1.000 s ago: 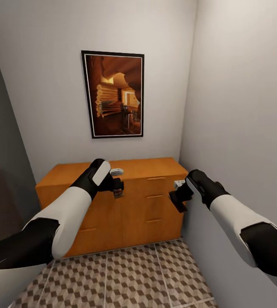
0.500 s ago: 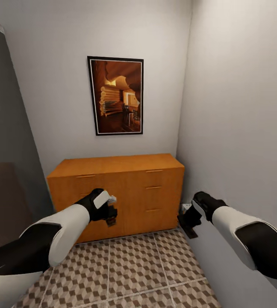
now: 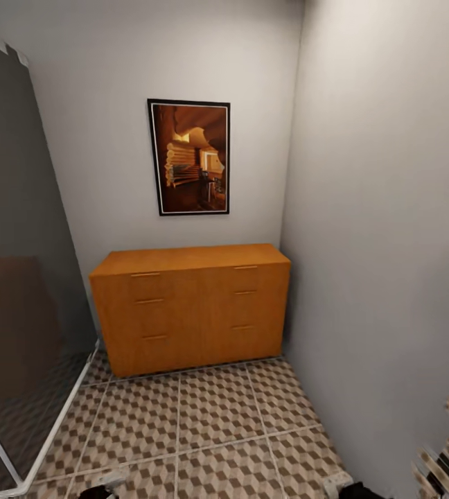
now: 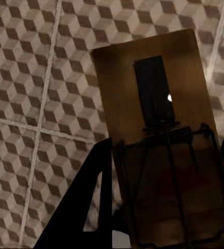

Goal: Take the four mousetraps from the cabinet in the bathroom and place them on the bathroom floor. Make sure all four end up on the same floor surface, and ensure that at least two of them are either under or directly next to the same bathroom sink.

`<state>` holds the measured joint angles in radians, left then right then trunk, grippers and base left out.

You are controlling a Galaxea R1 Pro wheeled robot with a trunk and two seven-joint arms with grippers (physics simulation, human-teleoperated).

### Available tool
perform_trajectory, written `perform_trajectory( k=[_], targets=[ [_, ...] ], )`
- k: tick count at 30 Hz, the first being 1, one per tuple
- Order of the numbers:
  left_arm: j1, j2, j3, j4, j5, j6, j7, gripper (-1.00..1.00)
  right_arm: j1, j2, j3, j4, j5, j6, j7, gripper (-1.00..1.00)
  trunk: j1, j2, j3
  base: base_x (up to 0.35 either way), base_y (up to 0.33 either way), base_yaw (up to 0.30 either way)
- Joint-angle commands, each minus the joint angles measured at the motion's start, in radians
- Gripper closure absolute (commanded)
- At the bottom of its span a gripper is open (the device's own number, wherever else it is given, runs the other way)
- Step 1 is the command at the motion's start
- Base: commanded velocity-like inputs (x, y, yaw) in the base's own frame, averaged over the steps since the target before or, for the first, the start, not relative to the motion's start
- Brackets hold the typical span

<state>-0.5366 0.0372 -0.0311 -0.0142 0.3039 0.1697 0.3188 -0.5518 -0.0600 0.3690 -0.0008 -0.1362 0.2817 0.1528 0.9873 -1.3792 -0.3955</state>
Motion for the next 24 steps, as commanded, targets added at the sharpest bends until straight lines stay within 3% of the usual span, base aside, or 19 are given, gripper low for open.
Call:
perform_trajectory(
  k=[1,8,11,19,24],
  targets=[
    [0.008,0.002,-0.006,-0.002,0.002,-0.002,0.005,1.00,0.005,0.000,0.008,0.003,-0.020,-0.013,-0.001,1.00,-0.001,-0.001,-0.001,-0.346,-0.074,0.000],
    [0.112,0.018,-0.006,0.002,0.008,-0.065,0.003,1.00,0.090,-0.005,0.007,0.032,-0.066,-0.161,-0.030,1.00,-0.001,-0.001,-0.001,-0.346,-0.075,0.000],
    [0.184,0.021,-0.006,0.002,0.010,-0.133,0.001,1.00,0.134,-0.007,0.007,0.033,-0.114,-0.234,-0.071,1.00,-0.001,-0.001,-0.001,-0.346,-0.076,0.000],
    [0.234,0.021,-0.004,0.003,0.011,-0.180,-0.003,1.00,0.152,0.003,0.010,0.034,-0.125,-0.227,-0.092,1.00,-0.001,-0.001,-0.001,-0.346,-0.076,0.008],
    [0.241,0.017,0.000,0.004,0.015,-0.252,-0.004,1.00,0.153,0.003,0.010,0.035,-0.126,-0.220,-0.096,1.00,-0.001,-0.001,-0.001,-0.174,-0.032,0.224]
  ],
)
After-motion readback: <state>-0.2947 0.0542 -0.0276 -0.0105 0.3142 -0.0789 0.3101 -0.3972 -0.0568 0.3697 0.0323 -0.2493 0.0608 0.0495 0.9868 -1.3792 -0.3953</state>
